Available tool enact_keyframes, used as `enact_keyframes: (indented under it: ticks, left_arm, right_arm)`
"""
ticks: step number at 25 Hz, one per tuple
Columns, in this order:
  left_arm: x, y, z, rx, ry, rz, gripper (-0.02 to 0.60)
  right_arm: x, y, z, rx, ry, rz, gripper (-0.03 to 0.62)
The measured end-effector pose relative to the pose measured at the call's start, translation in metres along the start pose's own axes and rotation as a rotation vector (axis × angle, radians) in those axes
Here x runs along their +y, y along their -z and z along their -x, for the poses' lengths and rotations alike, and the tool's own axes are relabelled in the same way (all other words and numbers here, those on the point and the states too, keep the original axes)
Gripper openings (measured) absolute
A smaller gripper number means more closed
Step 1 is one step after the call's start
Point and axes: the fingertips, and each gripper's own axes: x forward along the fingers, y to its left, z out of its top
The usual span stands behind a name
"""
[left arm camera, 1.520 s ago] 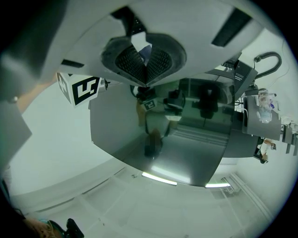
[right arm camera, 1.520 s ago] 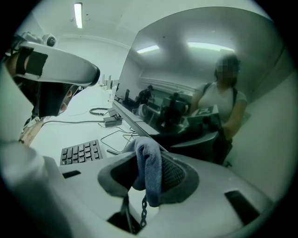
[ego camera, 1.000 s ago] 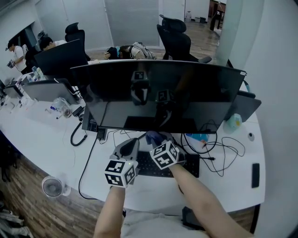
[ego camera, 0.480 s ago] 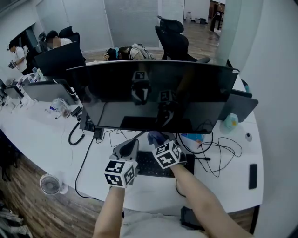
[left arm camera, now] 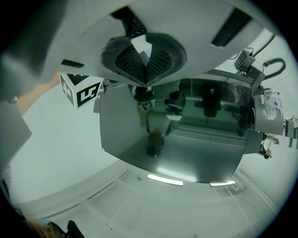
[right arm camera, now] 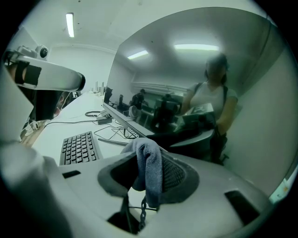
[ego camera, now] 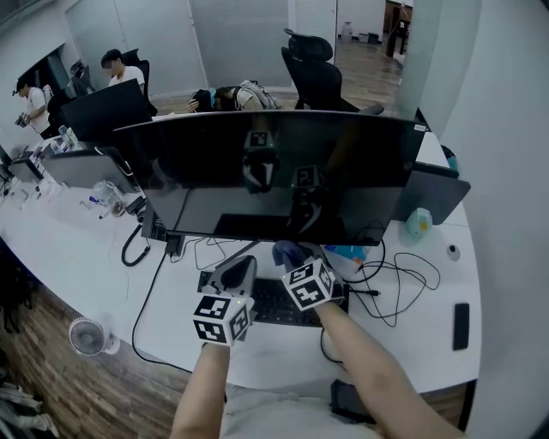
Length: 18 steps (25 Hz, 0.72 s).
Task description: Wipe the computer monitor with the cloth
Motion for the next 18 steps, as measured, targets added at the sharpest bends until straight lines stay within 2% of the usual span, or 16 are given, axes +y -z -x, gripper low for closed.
enact_keyframes:
  ticks: [18]
  left_arm:
    - [-0.033, 0.003, -0.001, 0.003, -0.017, -0.003, 0.008]
  right_arm:
    - [-0.033, 0.018, 0.022, -0.007, 0.015, -0.058, 0.127]
